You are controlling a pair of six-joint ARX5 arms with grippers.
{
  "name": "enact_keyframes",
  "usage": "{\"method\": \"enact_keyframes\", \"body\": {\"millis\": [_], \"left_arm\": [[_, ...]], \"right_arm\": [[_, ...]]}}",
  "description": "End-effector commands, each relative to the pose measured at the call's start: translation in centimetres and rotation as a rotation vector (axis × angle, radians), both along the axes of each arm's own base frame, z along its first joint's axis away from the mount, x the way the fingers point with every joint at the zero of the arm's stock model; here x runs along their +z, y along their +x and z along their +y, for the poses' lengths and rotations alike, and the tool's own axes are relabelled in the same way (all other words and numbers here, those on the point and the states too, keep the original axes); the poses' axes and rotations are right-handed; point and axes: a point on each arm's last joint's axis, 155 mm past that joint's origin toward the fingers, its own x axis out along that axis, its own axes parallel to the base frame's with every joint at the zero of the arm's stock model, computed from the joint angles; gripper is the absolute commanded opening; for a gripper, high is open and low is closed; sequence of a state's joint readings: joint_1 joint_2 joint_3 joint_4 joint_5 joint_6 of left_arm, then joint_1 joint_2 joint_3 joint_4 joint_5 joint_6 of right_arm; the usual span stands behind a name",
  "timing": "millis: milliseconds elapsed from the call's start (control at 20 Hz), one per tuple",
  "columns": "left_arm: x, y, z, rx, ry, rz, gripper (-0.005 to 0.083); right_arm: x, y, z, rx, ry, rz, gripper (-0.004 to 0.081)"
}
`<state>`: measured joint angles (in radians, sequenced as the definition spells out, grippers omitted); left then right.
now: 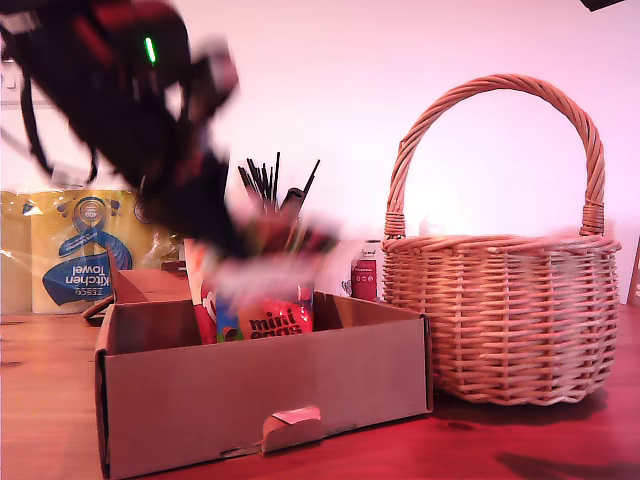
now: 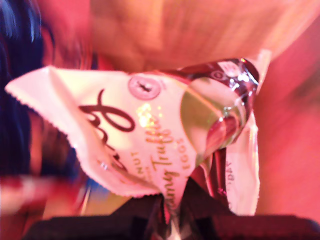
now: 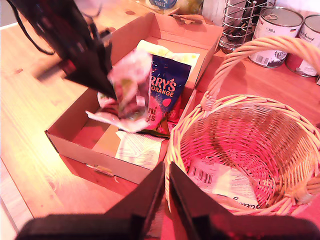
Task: Move the bags of Easter eggs from the cardboard box on the left into the woven basket on the right side.
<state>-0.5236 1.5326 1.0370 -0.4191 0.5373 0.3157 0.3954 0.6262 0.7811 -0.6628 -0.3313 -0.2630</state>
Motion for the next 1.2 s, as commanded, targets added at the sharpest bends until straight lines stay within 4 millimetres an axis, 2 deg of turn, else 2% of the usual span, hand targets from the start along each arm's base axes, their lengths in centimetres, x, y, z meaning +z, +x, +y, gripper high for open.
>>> {"method": "enact_keyframes", "body": {"millis": [0, 200, 350, 450, 650, 1000, 1100, 1150], "left_arm": [[1.3, -1.1, -1.9, -0.045, -0.114, 0.040, -0.0020], [5.9, -1.5, -7.1, -0.122, -0.321, -0.045, -0.0020], [7.1, -1.3, -10.5, -0.097, -0.398, -0.092, -0.0020], [7.1, -1.1, -12.3, -0.078, -0.426, -0.124, -0.0020], [5.9, 0.6, -14.7, 0.017, -0.441, -0.187, -0.0020], [4.3, 3.5, -16.4, 0.138, -0.425, -0.240, -0.0020], [4.4, 3.7, -16.8, 0.139, -0.432, -0.249, -0.0015], [4.5, 3.6, -17.0, 0.137, -0.434, -0.250, 0.0024]], "right_arm": [[0.2, -0.1, 0.2, 0.008, 0.005, -0.007, -0.0013], [0.1, -0.4, -0.1, 0.003, 0.000, -0.002, -0.0013], [0.6, -0.8, -0.5, -0.008, 0.005, -0.026, -0.0013], [0.7, -0.9, -1.1, -0.033, -0.009, -0.044, -0.0013], [0.8, -1.3, -1.6, -0.047, -0.013, -0.054, -0.0013], [0.7, -1.6, -1.8, -0.044, -0.026, -0.058, -0.0013], [0.7, -1.6, -1.8, -0.043, -0.028, -0.059, -0.0013], [0.7, -1.6, -1.8, -0.043, -0.028, -0.059, -0.0013]]}}
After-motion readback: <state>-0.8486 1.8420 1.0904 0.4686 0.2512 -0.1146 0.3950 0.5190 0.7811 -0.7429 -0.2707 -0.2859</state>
